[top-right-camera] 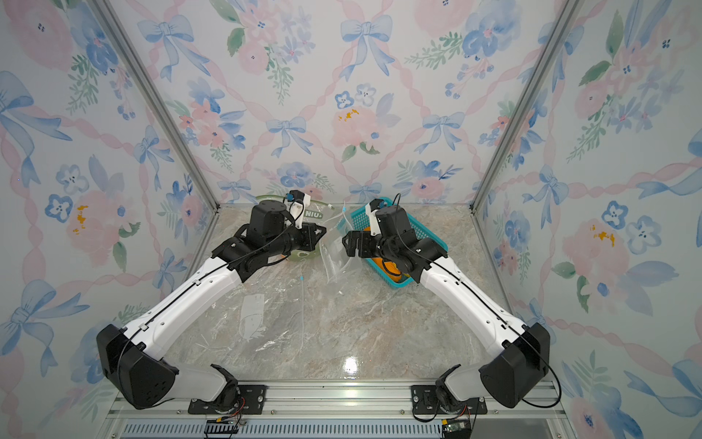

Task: Place the mango in a zip-top bag and seal the zipper
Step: Open the zipper food storage bag, then pick up the mango from the basket.

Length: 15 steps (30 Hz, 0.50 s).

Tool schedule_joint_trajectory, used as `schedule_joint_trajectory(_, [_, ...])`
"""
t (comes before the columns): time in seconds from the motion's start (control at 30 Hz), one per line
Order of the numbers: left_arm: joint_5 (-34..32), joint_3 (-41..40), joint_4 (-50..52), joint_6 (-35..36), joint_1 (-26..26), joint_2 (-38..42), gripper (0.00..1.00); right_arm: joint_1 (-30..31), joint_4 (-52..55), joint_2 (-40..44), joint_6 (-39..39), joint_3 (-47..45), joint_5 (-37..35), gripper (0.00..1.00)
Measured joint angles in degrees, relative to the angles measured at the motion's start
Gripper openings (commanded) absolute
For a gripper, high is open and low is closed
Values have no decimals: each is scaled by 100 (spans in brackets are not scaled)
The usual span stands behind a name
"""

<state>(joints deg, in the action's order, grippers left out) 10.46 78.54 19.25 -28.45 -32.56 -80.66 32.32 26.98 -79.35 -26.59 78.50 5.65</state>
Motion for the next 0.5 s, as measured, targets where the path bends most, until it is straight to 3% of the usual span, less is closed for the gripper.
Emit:
schedule_joint_trajectory(0.27, [-63, 0, -127, -28, -52, -63, 0, -944, 116, 623, -450, -420, -334, 99])
schedule_joint_trajectory(0.5, [-127, -26, -234, -31, -83, -63, 0, -1633, 306, 343, -750, -1178, -549, 96])
